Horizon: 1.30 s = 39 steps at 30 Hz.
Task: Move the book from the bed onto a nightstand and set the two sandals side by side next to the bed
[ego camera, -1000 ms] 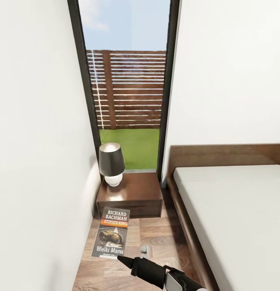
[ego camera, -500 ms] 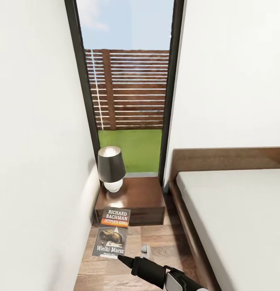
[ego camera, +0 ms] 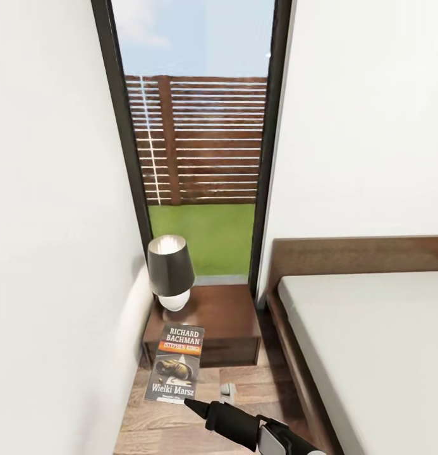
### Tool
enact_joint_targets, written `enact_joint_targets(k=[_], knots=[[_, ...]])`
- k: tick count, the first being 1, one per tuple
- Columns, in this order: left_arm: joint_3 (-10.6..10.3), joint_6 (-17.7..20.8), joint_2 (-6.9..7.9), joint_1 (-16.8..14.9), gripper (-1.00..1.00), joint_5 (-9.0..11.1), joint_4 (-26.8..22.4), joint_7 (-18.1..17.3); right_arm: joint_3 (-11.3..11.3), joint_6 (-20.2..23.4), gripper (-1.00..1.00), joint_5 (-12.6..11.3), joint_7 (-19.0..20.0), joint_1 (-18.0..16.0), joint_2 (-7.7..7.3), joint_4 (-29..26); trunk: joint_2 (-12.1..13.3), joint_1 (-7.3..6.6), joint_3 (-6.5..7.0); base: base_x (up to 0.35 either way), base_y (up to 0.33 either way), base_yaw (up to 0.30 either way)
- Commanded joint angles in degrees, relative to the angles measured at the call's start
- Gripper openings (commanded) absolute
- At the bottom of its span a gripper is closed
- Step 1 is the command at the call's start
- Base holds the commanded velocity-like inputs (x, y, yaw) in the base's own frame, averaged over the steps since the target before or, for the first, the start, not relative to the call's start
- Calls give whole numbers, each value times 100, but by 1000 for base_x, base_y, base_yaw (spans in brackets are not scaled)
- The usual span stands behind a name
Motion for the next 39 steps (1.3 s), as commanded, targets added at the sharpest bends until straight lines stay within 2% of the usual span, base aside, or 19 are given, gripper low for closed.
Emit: enact_joint_targets(k=[1,6,27,32,35,37,39], knots=[[-50,-15,2,-4,100,44,-1,22,14,42,-100,-65,-8,-5,0,2,-12,6,-12,264,-4,0],[-44,-14,8,-4,100,44,-1,22,13,42,-100,-71,-182,-6,-3,2,-12,6,-12,249,-2,0],[-48,-14,10,-4,100,44,-1,22,-41,84,-100,-84,-341,-6,-30,-10,-12,6,-12,165,0,0],[-49,-14,16,-4,100,44,-1,22,-200,109,-100,-82,-369,-7,-37,-13,-12,6,-12,126,0,0],[-49,-14,17,-4,100,44,-1,22,-434,132,-100,-73,-382,-7,-44,-10,-12,6,-12,123,0,0],[-49,-14,18,-4,100,44,-1,22,-515,160,-100,-70,-385,-7,-45,-10,-12,6,-12,122,0,0],[-49,-14,14,-4,100,44,-1,22,-710,361,-100,-68,-388,-7,-53,-13,-12,6,-12,120,0,0]])
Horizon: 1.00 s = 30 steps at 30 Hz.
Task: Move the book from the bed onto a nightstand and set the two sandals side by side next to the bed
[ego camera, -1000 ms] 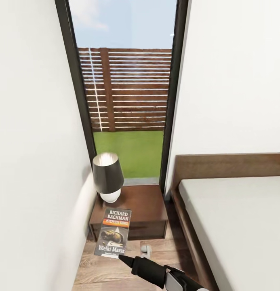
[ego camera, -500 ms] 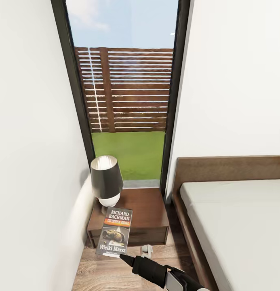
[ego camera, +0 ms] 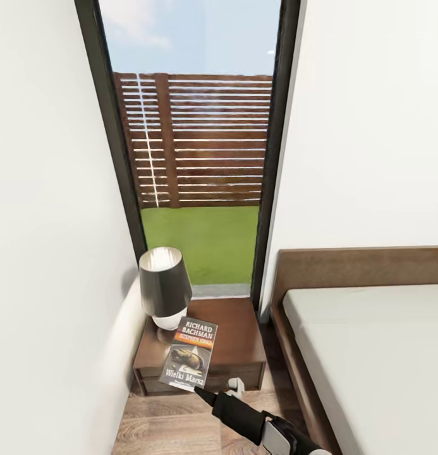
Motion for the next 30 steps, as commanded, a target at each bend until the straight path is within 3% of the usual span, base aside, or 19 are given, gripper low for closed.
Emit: enact_joint_targets(k=[1,9,16,30], knots=[[-50,-15,2,-4,100,44,0,22,46,64,-100,-59,11,-5,-1,2,-12,4,-13,120,0,0],[-59,-15,-1,-4,100,44,0,22,-248,502,-100,-64,-39,-7,-89,-9,-12,4,-13,120,0,0],[-65,-16,-2,-4,100,44,0,22,-663,614,-100,-69,-611,-23,-145,-38,-12,4,-13,120,0,0],[-53,-15,4,-4,100,44,0,22,-950,814,-100,-82,-1435,-173,-174,-93,-12,4,-13,132,11,0]])
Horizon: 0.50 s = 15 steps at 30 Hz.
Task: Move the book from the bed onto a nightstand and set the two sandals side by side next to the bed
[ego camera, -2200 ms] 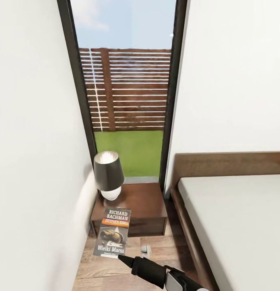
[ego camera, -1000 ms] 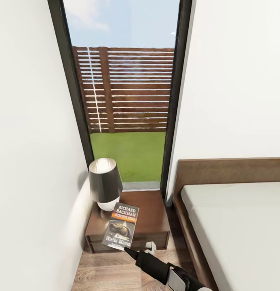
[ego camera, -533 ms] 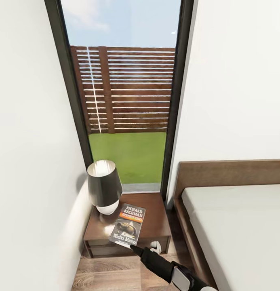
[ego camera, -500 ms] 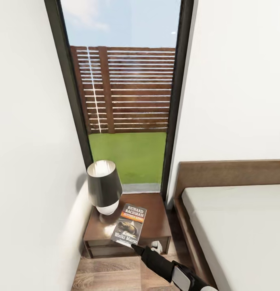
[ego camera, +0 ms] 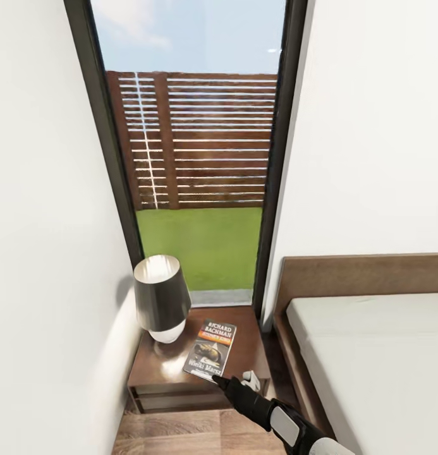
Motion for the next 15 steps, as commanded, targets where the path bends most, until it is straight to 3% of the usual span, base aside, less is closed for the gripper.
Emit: enact_joint_targets(k=[1,5,15], knots=[[-50,-14,2,-4,100,44,-1,22,35,42,-100,-66,-3,-6,-2,-2,-12,5,-12,185,72,0],[-54,-14,3,-4,100,44,-1,22,-84,86,-100,-67,-271,-52,-1,-10,-12,5,-12,176,66,0],[-80,-14,-3,-4,100,44,-1,22,-187,112,-100,-60,-474,-115,-2,-11,-12,5,-12,76,22,0]])
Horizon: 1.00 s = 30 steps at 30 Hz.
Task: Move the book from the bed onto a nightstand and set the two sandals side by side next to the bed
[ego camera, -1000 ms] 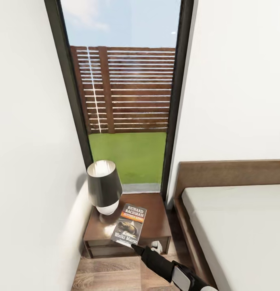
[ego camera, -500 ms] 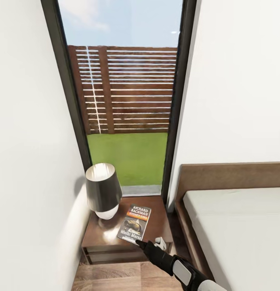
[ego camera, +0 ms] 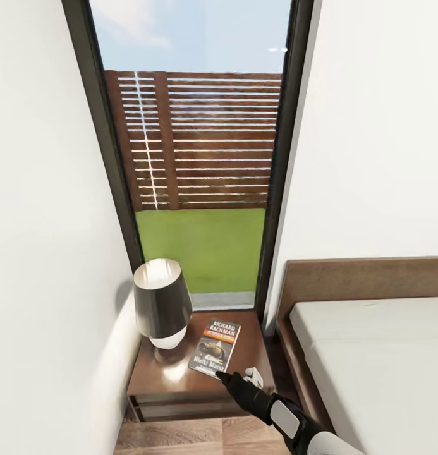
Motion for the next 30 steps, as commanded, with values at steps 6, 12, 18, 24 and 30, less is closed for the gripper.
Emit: enact_joint_targets(k=[6,12,18,24,30], knots=[[-51,-15,1,-4,100,44,-2,22,26,31,-100,-60,-24,-27,-3,3,-12,4,-12,97,3,0],[-56,-15,1,-4,100,44,-4,22,21,25,-100,-53,-42,-33,-3,13,-12,4,-12,56,4,0],[-62,-15,0,-4,100,44,-8,22,10,6,-100,-50,-65,-35,-8,36,-12,4,-12,135,77,0],[-65,-15,0,-4,100,42,-9,22,7,-13,-100,-46,-73,-35,-11,62,-12,4,-12,139,56,0],[-67,-15,0,-4,100,41,-9,22,9,-23,-100,-43,-76,-35,-12,77,-12,4,-12,52,17,0]])
